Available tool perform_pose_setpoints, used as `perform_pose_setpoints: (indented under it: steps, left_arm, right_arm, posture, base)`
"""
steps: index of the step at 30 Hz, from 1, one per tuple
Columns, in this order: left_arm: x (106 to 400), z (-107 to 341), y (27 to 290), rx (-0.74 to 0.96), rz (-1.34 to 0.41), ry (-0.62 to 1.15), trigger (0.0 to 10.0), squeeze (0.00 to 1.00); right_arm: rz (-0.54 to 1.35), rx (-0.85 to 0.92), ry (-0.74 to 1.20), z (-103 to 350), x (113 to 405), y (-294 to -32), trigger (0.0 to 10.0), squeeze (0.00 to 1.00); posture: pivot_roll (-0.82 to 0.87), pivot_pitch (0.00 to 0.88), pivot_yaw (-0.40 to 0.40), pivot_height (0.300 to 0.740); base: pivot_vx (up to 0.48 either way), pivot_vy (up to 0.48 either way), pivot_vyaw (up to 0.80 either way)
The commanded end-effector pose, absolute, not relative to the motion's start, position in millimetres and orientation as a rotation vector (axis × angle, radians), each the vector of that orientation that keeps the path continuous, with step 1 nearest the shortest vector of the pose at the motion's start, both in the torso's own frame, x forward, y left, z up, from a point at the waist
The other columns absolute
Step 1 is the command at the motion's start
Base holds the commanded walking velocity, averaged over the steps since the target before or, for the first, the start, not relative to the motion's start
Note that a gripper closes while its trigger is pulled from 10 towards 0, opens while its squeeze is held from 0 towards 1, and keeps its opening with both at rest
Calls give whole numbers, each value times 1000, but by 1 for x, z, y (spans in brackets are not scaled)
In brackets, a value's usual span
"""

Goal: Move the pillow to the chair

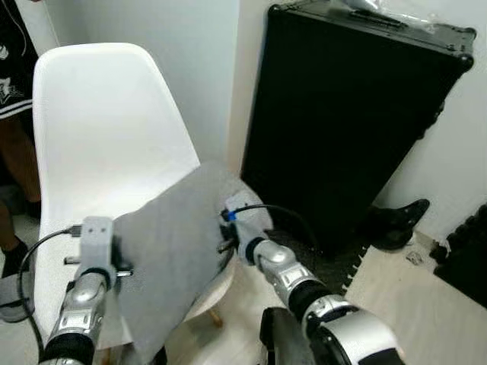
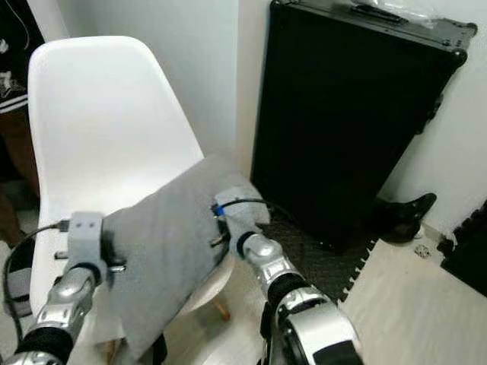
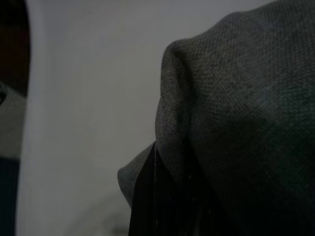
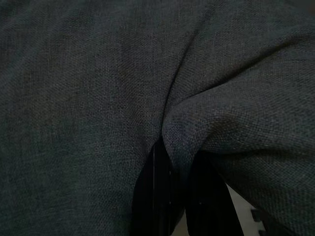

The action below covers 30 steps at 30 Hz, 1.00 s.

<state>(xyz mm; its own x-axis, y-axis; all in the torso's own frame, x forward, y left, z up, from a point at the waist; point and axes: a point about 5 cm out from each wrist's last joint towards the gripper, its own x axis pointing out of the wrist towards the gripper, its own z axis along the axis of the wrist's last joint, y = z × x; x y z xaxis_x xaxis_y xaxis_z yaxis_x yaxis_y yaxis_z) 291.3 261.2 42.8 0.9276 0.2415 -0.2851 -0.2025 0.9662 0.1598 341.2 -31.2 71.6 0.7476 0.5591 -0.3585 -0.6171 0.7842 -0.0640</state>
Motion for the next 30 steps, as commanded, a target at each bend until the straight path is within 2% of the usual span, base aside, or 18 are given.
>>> perform_pose_setpoints:
  steps: [1,9,23,24,25,26,27,30]
  left_arm:
    - [296,50,253,131,196,250,10000,0]
    - [268,28,278,110,291,333,10000,0]
    - [268,22,263,56,245,347,10000,0]
    - [268,24,260,25,218,324,10000,569]
    - [269,25,258,8,204,311,10000,1000]
    - [269,26,257,-3,195,302,10000,1000]
    - [269,26,255,-13,184,293,10000,1000]
    - [269,27,253,-24,165,282,10000,1000]
  right_arm:
    - [756,-213,359,66,331,-12,10000,0]
    - [862,-245,378,60,317,7,10000,0]
    - [926,-204,405,57,312,9,10000,0]
    - [944,-189,404,57,311,10,10000,224]
    - [956,-176,396,58,311,10,10000,855]
    - [964,-167,391,59,311,11,10000,855]
    - [978,-151,385,60,310,12,10000,1000]
    - [997,-128,379,61,310,12,10000,1000]
  posture:
    - [4,110,-149,583]
    - [4,110,-150,583]
    - [6,110,-154,583]
    - [2,102,-149,583]
    - [2,102,-149,583]
    - [2,102,-149,583]
    - [2,99,-148,583]
    - [4,96,-148,583]
  base:
    - [0,0,0]
    - [0,0,0]
    - [0,0,0]
    - [0,0,0]
    - [0,0,0]
    - [0,0,0]
    - [0,0,0]
    - [0,0,0]
